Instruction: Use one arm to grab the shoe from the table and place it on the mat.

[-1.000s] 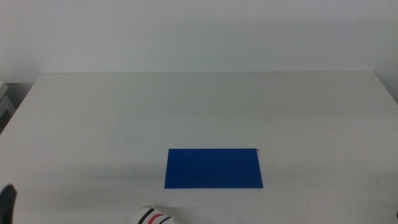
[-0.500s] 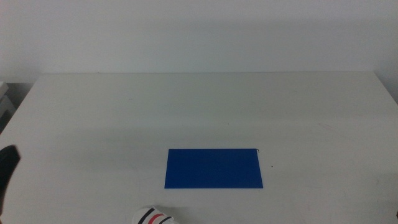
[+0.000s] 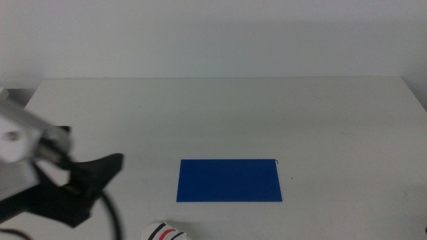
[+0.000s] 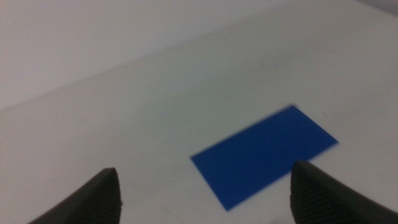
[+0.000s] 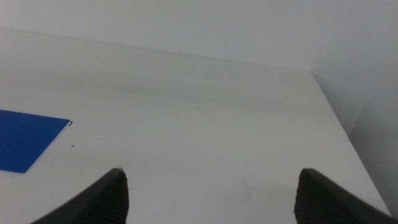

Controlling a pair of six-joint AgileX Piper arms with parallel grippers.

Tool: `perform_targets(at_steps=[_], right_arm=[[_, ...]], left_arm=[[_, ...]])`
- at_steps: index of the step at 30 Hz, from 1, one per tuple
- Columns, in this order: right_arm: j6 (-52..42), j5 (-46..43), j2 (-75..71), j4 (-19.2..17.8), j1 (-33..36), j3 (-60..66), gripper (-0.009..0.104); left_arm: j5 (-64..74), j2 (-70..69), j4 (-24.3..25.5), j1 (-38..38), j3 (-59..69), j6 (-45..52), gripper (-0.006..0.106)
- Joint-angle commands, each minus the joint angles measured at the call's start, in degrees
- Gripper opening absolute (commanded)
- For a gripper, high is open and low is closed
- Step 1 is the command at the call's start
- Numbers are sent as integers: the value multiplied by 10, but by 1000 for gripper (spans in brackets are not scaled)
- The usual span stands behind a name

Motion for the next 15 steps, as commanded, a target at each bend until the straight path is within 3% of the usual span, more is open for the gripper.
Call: perform_targets(at_steps=[1,9,15], right_arm=[[-6,-42,2,-6,-1,3,78],[-6,-42,2,-6,-1,3,78],[-6,-42,2,-6,-1,3,78]], left_arm=[[-38,37,1,-21,-32,-9,94],[-28,125,-51,-28,-34,-8,94],[-18,149,-57,-28,-34,-5,94]])
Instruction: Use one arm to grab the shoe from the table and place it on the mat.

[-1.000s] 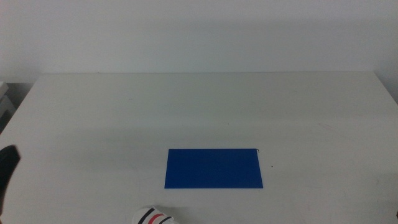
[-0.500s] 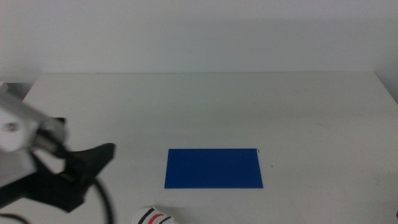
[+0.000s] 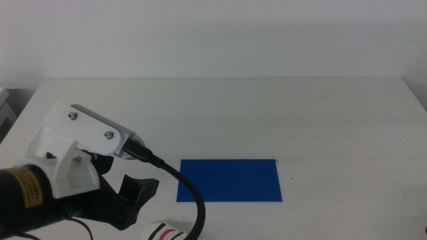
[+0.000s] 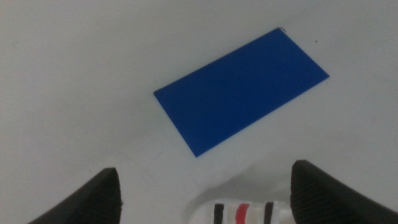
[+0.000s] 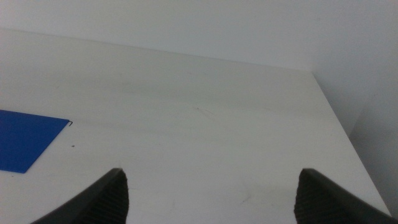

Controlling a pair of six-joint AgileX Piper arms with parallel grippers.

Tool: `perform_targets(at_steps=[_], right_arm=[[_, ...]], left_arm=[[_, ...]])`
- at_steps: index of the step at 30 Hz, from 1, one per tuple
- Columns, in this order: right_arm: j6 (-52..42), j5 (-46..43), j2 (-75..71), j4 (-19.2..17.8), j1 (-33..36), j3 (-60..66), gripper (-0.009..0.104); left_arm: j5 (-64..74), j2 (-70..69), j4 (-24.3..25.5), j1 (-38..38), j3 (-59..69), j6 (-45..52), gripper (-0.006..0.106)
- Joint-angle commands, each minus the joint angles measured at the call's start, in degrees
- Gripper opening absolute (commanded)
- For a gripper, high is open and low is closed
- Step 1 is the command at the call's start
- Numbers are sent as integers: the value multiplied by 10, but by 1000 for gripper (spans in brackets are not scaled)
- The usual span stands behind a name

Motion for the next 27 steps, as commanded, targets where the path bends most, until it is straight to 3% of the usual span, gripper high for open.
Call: perform_targets(at_steps=[1,17,21,27], right_arm=[[-6,-42,2,-6,-1,3,78],[-6,-42,2,-6,-1,3,78],[-6,-42,2,-6,-1,3,78],[-6,-42,2,-6,-1,3,78]], left_arm=[[-28,-2,-6,-3,-20,-4,94],[26,-2,-13,-2,-31,-3,94],[42,6,-13,-2,-48,23,94],[181,75,-14,-2,-136,108,94]])
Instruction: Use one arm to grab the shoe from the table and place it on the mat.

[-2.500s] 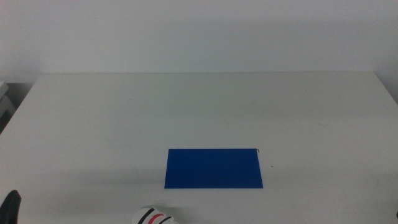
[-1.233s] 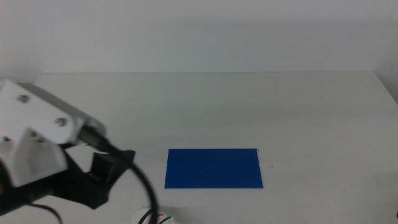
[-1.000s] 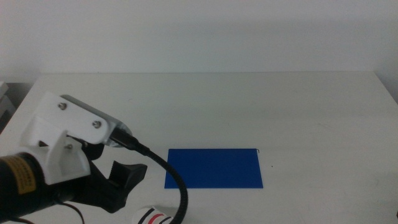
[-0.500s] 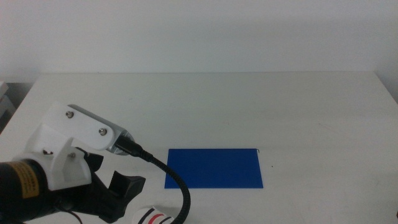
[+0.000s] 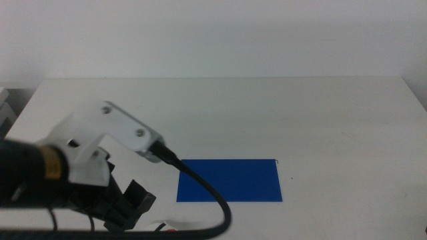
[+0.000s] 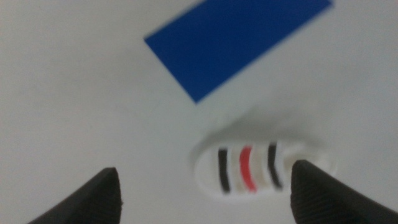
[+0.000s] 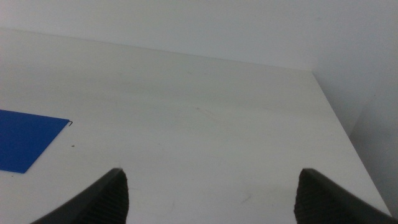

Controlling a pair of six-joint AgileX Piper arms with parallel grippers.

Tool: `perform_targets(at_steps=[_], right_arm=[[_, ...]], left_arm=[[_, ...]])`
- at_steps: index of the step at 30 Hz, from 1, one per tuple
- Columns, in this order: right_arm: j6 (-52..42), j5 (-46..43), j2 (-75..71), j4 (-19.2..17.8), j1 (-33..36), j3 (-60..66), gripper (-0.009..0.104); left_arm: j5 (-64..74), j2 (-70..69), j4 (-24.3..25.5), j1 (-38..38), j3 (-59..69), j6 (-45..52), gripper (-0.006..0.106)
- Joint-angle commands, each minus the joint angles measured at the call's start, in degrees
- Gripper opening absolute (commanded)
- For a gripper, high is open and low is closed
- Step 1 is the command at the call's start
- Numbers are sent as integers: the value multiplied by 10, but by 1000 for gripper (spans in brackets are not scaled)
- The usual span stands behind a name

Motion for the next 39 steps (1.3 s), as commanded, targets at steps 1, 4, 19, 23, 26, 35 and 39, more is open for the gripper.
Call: perform_targets(at_steps=[1,4,19,23,26,35,39], right_arm=[[-6,-42,2,-6,-1,3,78],[-6,-42,2,-6,-1,3,78],[-6,-42,2,-6,-1,3,78],[-6,-42,2,-6,-1,3,78],[-6,-42,2,-6,-1,3,78],[-6,-42,2,-6,-1,3,78],[-6,-42,2,-6,-1,3,78]], left_arm=[[37,24,-7,-2,-59,64,94],[109,66,-21,-2,-110,160,94],[216,207,-103,-2,-201,560,94],[231,223,-106,-3,-201,659,94],[234,237,-110,-3,-201,741,94],[270,298,-114,-19,-201,822,94],[261,308,-87,-45,-201,836,94]])
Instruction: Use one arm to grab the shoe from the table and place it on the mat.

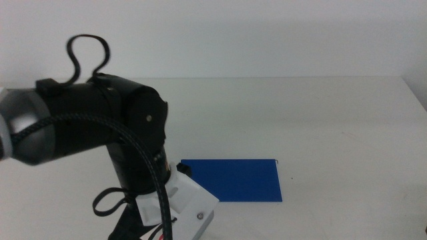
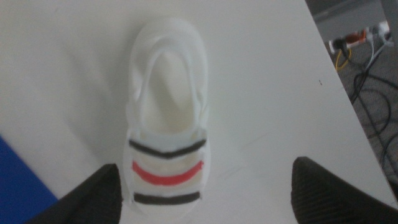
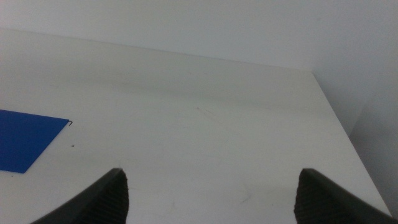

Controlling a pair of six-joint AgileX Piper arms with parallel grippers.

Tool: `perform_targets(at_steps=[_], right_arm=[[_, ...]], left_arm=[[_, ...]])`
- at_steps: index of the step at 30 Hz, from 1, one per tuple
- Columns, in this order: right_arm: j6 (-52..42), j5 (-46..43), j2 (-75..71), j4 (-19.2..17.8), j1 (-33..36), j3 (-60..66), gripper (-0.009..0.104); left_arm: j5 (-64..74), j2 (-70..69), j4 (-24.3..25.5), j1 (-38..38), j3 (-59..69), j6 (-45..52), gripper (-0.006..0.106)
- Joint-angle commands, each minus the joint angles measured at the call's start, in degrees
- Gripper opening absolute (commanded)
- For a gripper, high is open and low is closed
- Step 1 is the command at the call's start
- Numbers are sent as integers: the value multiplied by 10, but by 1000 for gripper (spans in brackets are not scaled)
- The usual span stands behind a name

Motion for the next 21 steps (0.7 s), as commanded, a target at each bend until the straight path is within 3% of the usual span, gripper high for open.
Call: perform_targets(at_steps=[1,7,21], right_arm=[[-6,-42,2,-6,-1,3,78],[-6,-42,2,-6,-1,3,78],[-6,-42,2,-6,-1,3,78]], left_arm=[[-1,-16,7,-14,-19,6,94],[-64,1,5,-15,-19,31,94],[-65,70,-17,-15,-19,33,94]])
